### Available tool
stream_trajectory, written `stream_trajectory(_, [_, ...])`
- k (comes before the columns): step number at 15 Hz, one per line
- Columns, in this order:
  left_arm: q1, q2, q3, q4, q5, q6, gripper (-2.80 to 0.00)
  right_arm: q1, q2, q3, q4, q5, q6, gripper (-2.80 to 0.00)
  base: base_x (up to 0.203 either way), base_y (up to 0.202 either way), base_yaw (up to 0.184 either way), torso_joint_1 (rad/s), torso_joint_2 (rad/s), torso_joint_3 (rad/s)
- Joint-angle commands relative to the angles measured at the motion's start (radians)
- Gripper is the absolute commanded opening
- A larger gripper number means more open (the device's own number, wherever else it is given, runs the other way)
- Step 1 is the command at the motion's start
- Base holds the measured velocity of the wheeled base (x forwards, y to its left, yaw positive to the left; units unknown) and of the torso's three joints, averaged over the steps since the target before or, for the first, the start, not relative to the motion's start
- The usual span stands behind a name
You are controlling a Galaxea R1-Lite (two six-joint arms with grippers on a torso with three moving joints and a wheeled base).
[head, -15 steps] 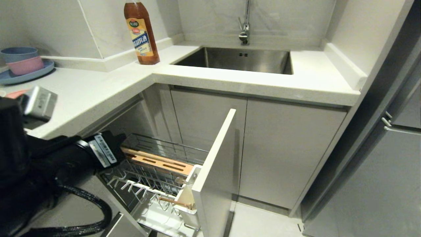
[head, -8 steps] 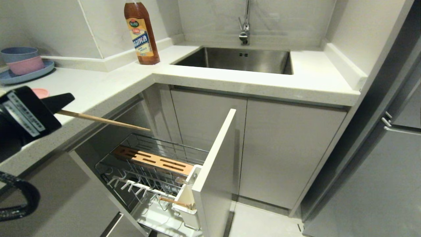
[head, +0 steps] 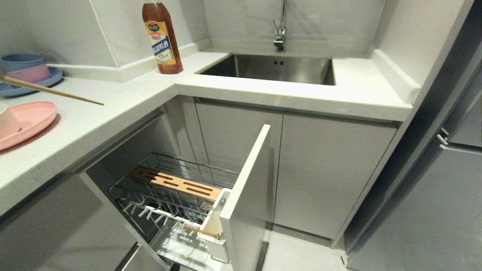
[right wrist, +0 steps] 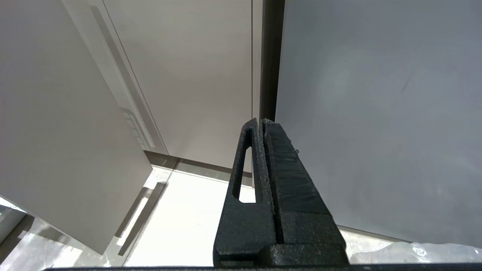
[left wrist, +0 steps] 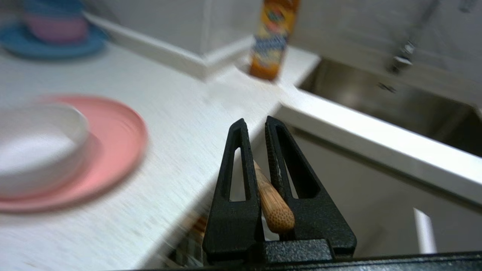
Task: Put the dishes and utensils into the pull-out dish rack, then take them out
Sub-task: Take the chopsticks out of the cupboard
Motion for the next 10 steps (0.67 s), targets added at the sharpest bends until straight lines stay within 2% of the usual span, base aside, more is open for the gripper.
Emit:
stream_trajectory(1, [0.052, 0.026, -0.017, -0.044, 0.004, 0.051, -2.8, 0.0, 0.001, 0.003, -0.001, 0.0, 0.0, -2.8, 0.0, 0.0, 0.0, 0.0, 0.0, 0.0])
stream_trajectory(4, [0.176, 0.106, -0.061, -0.153, 0.003, 0.133, -2.8, 0.0, 0.0, 0.003, 0.0, 0.0, 0.0, -2.8, 0.0, 0.0, 0.0, 0.0, 0.0, 0.0])
stream_trajectory(10, [0.399, 0.291, -0.106, -0.367, 0.003, 0.253, -2.8, 0.001, 0.0, 0.003, 0.0, 0.0, 0.0, -2.8, 0.0, 0.0, 0.0, 0.0, 0.0, 0.0])
